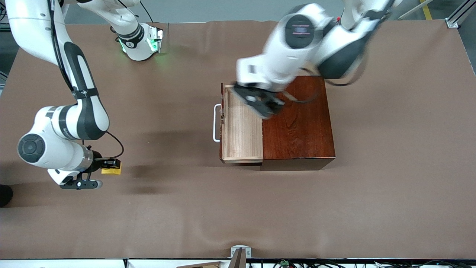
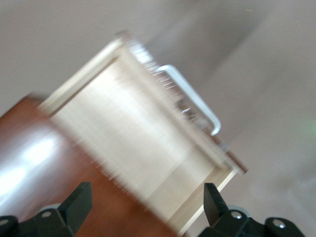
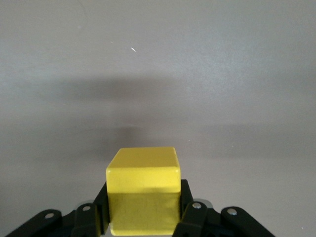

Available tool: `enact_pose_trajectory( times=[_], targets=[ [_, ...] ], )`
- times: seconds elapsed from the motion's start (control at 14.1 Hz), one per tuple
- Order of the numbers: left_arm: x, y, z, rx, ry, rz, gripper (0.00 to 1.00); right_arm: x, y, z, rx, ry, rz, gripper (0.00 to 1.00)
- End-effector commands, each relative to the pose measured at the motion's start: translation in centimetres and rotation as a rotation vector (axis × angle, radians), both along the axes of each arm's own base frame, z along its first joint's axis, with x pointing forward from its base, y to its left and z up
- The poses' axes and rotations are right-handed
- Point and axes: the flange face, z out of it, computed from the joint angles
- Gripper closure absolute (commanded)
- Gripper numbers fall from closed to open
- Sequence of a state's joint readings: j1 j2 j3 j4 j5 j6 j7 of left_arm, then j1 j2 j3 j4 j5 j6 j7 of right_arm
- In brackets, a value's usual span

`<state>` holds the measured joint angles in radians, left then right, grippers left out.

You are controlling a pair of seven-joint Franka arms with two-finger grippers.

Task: Open drawer, take yellow block, close drawer
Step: 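Lower the cube with the right gripper while the left gripper reaches the drawer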

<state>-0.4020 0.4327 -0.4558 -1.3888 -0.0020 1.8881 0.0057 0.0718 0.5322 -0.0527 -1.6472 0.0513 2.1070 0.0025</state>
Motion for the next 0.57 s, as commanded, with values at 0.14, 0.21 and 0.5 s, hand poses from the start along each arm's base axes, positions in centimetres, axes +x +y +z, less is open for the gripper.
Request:
enact_pose_trajectory(
  times=[0.14, 0.21, 0.5],
  targets=[
    [-0.1, -7.1, -7.1, -0.013, -0.109, -0.371, 0.00, -0.9, -1.7, -1.6, -0.010, -0.002, 0.012, 1.00],
    [0.0, -7.7, -9.1, -0.024, -0.112, -0.426, 0.00, -0.9, -2.0, -1.7, -0.010, -0.002, 0.007, 1.00],
    [0.1, -9.0, -12.4, -0.028, -0.181, -0.591, 0.00, -0.6, -3.0, -3.6, -0.009, -0.013, 0.028, 1.00]
  ],
)
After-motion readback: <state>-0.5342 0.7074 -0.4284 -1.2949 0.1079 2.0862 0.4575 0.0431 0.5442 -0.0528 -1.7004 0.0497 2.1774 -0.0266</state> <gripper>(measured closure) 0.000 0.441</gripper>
